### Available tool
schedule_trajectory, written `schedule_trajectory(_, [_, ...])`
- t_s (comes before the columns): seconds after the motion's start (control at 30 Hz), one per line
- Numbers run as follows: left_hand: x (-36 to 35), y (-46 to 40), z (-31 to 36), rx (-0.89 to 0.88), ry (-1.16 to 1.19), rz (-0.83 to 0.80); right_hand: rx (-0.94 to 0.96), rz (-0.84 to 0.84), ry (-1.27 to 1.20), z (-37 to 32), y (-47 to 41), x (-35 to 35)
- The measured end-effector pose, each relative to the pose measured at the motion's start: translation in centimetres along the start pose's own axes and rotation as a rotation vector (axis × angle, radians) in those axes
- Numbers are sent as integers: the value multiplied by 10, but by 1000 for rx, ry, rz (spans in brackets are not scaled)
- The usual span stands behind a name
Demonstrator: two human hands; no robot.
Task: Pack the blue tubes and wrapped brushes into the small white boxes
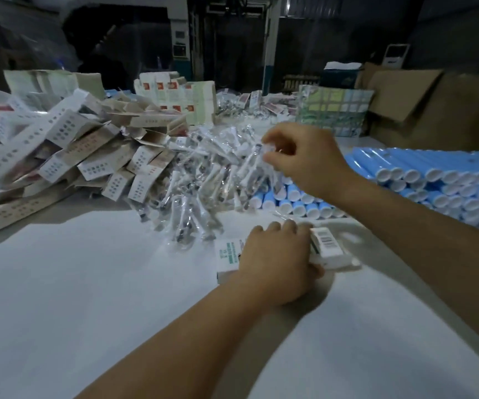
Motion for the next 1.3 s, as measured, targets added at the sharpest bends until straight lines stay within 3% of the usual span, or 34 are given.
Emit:
schedule_trajectory(0.13, [10, -2, -1, 28, 72, 138, -553, 565, -523, 53, 85, 74])
schedule_trajectory(0.3, [12, -5, -6, 122, 95, 186, -933, 846, -762, 76, 168, 75])
schedule_trajectory(0.47, [17, 0, 2, 138, 77, 235, -951, 780, -761, 67, 164, 55])
schedule_trajectory(0.63, [20, 2, 9, 123, 79, 233, -899, 616, -377, 52, 162, 44])
schedule_trajectory(0.77, [19, 2, 9, 108, 79, 227, -844, 437, -433, 35, 155, 27])
schedule_trajectory(1.0, [24, -4, -8, 141, 142, 266, -749, 602, -221, 29, 163, 58])
schedule_trajectory(1.3, [28, -4, -12, 171, 174, 333, -604, 414, -256, 2, 154, 32])
Point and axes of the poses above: each hand's wrist, its own y-axis away from the middle knuckle, its own x-axis out of the back of the hand, z = x × y, the point moved 6 cm from there along -y, towards the middle knuckle, and after that the axes turned 13 degrees about x, right-handed, at the moved point
